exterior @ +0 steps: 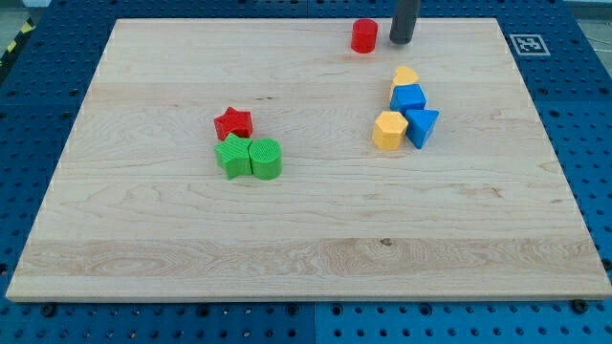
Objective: Move the red circle to the right of the red star
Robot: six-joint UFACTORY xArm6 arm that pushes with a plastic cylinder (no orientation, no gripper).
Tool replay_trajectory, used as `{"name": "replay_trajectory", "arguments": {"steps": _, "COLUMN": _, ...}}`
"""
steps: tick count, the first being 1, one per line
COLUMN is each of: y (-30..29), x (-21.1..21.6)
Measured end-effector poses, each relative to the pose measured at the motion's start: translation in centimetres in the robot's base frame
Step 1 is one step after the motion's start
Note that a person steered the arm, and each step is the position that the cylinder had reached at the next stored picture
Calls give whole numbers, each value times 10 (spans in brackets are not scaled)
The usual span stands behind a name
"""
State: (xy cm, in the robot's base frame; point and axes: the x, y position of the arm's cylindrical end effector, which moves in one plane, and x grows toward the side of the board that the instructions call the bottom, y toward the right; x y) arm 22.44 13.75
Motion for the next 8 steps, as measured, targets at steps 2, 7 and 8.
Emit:
{"name": "replay_trajectory", "arguments": {"steps": 2, "y": -46, "x": 4}}
{"name": "replay_trajectory", "arguments": {"steps": 7, "y": -71, "x": 3}}
{"name": "replay_trajectory", "arguments": {"steps": 8, "y": -81, "x": 18}}
